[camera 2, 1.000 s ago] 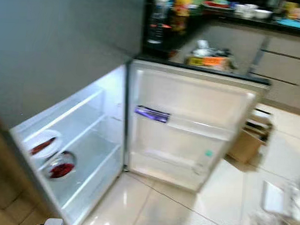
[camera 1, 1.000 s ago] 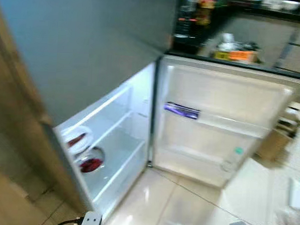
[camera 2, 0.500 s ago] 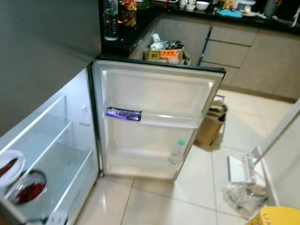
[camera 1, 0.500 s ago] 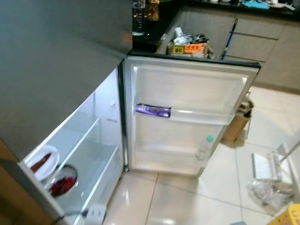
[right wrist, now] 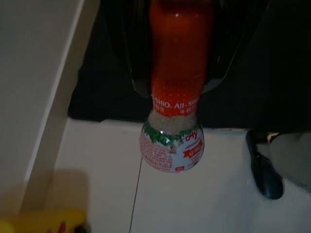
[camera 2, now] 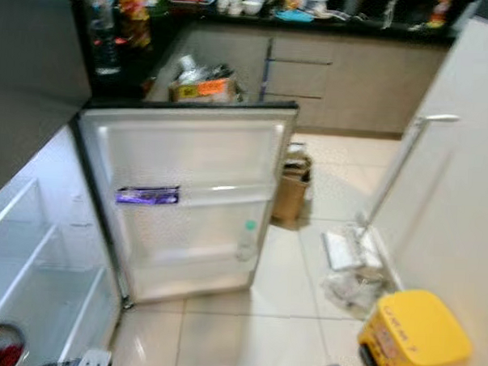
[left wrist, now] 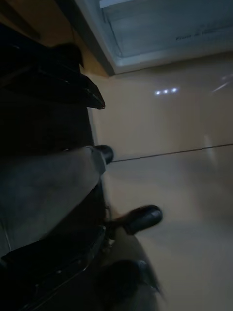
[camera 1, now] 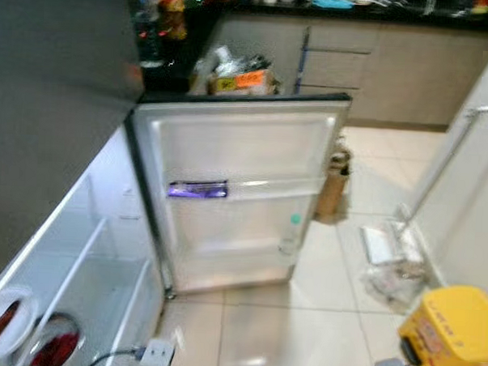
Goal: Restocking fridge
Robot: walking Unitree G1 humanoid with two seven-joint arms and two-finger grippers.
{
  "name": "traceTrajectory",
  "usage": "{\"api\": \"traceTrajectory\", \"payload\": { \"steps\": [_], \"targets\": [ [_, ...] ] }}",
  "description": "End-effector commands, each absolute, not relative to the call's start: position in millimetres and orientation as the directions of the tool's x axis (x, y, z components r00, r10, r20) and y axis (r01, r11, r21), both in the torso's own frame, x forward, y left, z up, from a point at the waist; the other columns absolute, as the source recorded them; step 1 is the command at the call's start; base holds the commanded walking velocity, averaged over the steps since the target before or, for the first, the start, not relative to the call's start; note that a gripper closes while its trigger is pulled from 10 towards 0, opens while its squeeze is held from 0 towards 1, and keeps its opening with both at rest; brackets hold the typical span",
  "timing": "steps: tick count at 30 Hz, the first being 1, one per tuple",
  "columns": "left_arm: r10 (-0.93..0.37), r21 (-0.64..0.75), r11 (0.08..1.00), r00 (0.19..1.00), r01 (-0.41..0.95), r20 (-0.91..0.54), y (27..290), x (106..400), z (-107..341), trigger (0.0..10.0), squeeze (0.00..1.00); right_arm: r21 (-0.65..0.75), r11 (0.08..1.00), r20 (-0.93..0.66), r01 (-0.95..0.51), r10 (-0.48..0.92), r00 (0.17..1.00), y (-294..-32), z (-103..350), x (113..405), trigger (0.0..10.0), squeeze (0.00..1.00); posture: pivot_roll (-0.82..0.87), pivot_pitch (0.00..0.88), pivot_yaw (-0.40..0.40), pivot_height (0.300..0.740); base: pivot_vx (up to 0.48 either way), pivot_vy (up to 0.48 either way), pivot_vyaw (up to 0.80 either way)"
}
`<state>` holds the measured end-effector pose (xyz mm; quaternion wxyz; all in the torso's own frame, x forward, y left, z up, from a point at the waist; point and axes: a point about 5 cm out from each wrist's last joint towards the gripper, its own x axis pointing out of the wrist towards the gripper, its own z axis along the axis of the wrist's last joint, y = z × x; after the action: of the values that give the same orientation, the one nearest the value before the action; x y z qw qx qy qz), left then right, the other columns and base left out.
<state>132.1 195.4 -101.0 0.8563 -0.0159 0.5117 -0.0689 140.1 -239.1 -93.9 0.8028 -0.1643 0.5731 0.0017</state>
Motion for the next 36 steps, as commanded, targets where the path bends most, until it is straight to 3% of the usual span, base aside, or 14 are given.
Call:
{"api": "traceTrajectory", "payload": {
  "steps": [1, 12, 21, 36],
  "targets": [
    [-0.133, -0.091, 0.990, 0.464, 0.112, -0.876, 196, 134, -101, 10.0, 0.00, -0.272, 0.943, -0.918, -0.193, -0.194, 0.346, -242, -93, 141, 10.0, 0.00, -0.07, 0.000, -0.006, 0.740, 0.000, 0.000, -0.80],
    [-0.133, -0.085, 0.989, 0.461, 0.124, -0.877, 196, 133, -101, 10.0, 0.00, -0.248, 0.944, -0.915, -0.217, -0.154, 0.374, -242, -93, 141, 10.0, 0.00, -0.07, 0.000, -0.006, 0.740, 0.000, 0.000, -0.14],
    [-0.133, -0.084, 0.989, 0.459, 0.125, -0.878, 194, 133, -101, 10.0, 0.00, -0.217, 0.944, -0.918, -0.248, -0.111, 0.381, -234, -94, 142, 10.0, 0.00, -0.07, 0.000, -0.007, 0.740, 0.000, 0.000, 0.65],
    [-0.127, -0.069, 0.988, 0.462, 0.140, -0.878, 190, 136, -101, 10.0, 0.00, -0.222, 0.934, -0.911, -0.281, -0.095, 0.402, -213, -93, 157, 10.0, 0.00, -0.07, 0.000, -0.009, 0.740, 0.000, 0.000, 0.00]
  ]
}}
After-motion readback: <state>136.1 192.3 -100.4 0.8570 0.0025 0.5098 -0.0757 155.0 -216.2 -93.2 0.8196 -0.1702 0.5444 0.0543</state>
